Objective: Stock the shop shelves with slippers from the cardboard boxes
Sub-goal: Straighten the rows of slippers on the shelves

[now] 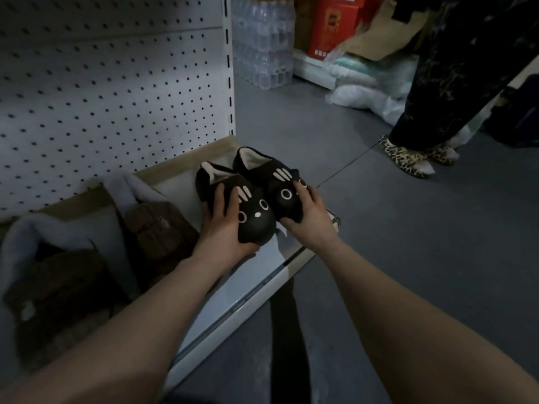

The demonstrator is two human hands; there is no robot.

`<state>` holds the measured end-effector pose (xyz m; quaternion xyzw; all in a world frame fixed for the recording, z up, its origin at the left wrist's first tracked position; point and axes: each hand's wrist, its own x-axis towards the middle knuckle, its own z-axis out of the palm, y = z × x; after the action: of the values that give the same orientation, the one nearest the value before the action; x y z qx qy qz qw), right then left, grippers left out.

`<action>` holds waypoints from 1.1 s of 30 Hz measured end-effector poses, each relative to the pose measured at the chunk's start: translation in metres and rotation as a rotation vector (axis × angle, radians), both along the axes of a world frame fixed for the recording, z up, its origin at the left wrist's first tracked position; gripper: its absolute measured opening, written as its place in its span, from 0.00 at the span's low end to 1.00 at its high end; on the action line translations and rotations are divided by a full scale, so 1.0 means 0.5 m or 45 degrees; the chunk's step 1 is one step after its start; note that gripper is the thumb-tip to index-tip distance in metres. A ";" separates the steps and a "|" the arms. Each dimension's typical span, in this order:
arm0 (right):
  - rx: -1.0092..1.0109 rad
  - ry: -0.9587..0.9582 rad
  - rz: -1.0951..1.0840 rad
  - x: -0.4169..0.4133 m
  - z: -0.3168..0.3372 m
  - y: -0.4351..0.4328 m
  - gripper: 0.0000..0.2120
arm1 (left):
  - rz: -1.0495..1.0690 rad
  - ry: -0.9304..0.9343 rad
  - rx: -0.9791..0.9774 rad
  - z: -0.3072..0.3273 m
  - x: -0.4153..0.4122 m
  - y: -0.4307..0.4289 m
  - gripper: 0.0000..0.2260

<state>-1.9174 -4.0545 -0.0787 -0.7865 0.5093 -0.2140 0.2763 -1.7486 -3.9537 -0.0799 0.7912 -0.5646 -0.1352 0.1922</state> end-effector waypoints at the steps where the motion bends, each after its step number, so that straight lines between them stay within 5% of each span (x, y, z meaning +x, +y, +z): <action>1: 0.010 -0.008 -0.005 0.000 -0.003 -0.003 0.43 | -0.018 0.019 -0.007 -0.003 0.003 0.003 0.58; 26: 0.074 0.005 -0.049 0.005 -0.012 -0.039 0.47 | 0.169 0.184 -0.109 -0.005 0.016 -0.047 0.57; 33: 0.065 -0.053 -0.098 0.005 -0.017 -0.025 0.45 | 0.183 0.275 -0.209 0.008 0.034 -0.057 0.49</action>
<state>-1.9147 -4.0668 -0.0871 -0.7544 0.5385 -0.2278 0.2982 -1.7315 -3.9824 -0.0758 0.7921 -0.4917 -0.1586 0.3251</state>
